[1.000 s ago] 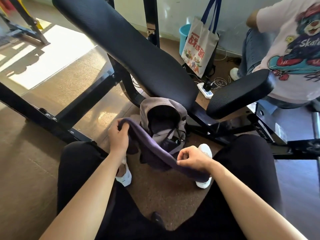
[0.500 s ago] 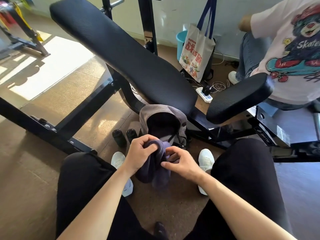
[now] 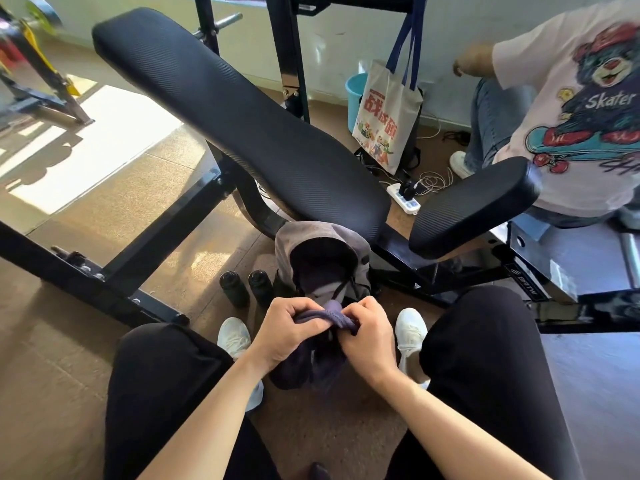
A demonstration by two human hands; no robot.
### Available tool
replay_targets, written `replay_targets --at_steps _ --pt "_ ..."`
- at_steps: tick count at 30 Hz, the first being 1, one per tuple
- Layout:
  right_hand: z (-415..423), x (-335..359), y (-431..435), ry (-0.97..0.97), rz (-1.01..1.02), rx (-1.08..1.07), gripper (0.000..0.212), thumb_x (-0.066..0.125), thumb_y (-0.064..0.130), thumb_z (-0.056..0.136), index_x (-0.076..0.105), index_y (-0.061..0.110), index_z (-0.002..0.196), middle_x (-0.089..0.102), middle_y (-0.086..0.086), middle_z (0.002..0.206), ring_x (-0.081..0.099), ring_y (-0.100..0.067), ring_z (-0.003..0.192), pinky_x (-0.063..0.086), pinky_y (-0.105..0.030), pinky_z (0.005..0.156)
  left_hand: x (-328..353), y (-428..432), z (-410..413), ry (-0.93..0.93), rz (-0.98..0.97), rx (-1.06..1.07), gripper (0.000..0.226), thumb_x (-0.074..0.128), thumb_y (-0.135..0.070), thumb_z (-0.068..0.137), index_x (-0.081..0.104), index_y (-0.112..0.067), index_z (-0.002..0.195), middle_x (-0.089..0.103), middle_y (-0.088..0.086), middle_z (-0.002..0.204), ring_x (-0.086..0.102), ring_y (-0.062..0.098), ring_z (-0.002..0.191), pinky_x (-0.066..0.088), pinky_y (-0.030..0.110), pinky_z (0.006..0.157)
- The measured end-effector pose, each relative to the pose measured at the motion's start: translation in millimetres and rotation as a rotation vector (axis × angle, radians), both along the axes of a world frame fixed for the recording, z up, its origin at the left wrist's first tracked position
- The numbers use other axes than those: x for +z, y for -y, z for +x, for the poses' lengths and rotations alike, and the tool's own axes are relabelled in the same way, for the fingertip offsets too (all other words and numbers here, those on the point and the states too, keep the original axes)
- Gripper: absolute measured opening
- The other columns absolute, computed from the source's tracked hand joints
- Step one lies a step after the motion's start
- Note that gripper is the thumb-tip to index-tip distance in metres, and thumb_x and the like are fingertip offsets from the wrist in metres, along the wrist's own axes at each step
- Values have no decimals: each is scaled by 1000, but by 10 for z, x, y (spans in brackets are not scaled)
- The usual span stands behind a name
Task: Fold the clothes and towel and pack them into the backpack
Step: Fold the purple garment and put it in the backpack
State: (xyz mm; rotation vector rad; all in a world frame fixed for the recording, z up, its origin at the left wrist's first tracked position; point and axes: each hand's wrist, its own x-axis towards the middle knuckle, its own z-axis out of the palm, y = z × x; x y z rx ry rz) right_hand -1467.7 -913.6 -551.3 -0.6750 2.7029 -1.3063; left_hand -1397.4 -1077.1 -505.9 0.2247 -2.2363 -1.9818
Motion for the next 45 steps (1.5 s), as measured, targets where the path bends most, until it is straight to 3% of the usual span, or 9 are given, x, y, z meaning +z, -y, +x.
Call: replay_targets --at_steps 6,11,16,19,23,27,32,40,45 --pt "-131 -108 -41 30 115 -157 18 67 2 74 64 20 75 46 9 84 50 -21 85 41 -34 65 -4 -40 3 38 139 66 10 78 -15 81 82 -11 89 77 13 83 69 21 79 54 32 78" --pt "-185 -147 -55 141 49 -163 13 74 18 74 63 24 78 50 11 85 56 -14 80 46 -30 68 -6 -29 -10 69 303 106 17 78 -17 80 81 -5 91 76 19 86 69 26 83 54 35 80" --pt "-72 -73 -46 -89 -56 -136 12 72 19 78 67 22 89 54 12 86 55 -8 74 42 -17 63 -2 -11 -8 95 334 37 27 76 -22 81 79 -2 100 75 26 96 70 35 91 54 45 88" --pt "-61 -35 -34 -109 -65 -137 16 63 23 76 69 21 91 64 12 87 61 -9 77 48 -23 65 -1 -40 -15 102 318 44 22 73 -16 84 79 -2 100 75 26 96 71 34 91 54 44 87" --pt "-140 -50 -69 63 27 -221 24 66 2 75 69 22 88 65 8 87 61 -16 80 48 -30 71 11 -42 -34 108 321 153 18 75 -20 82 81 -8 94 76 19 91 71 30 88 54 41 84" --pt "-253 -48 -105 199 158 -291 20 64 2 80 69 21 85 57 6 91 60 -23 85 41 -30 70 -18 21 -32 89 326 261 17 73 -24 85 82 -14 96 76 16 95 69 34 95 53 47 92" --pt "-323 -27 -170 188 282 -360 22 64 0 77 70 18 88 53 -2 97 57 -28 93 49 -37 72 -6 113 -37 59 372 450 16 68 -16 96 81 -22 88 74 11 93 67 28 94 52 36 83" --pt "-329 -25 -256 303 283 -337 30 56 2 75 70 23 90 69 -3 89 65 -29 88 56 -38 73 -80 211 -73 125 461 718 7 70 -26 95 75 -27 90 70 7 105 61 39 118 49 48 106" --pt "-358 27 -307 146 334 -334 30 57 -2 77 62 22 95 60 1 98 60 -27 90 44 -32 69 -54 276 -81 62 564 710 23 56 -30 103 66 -19 121 67 6 123 62 26 120 51 39 101"
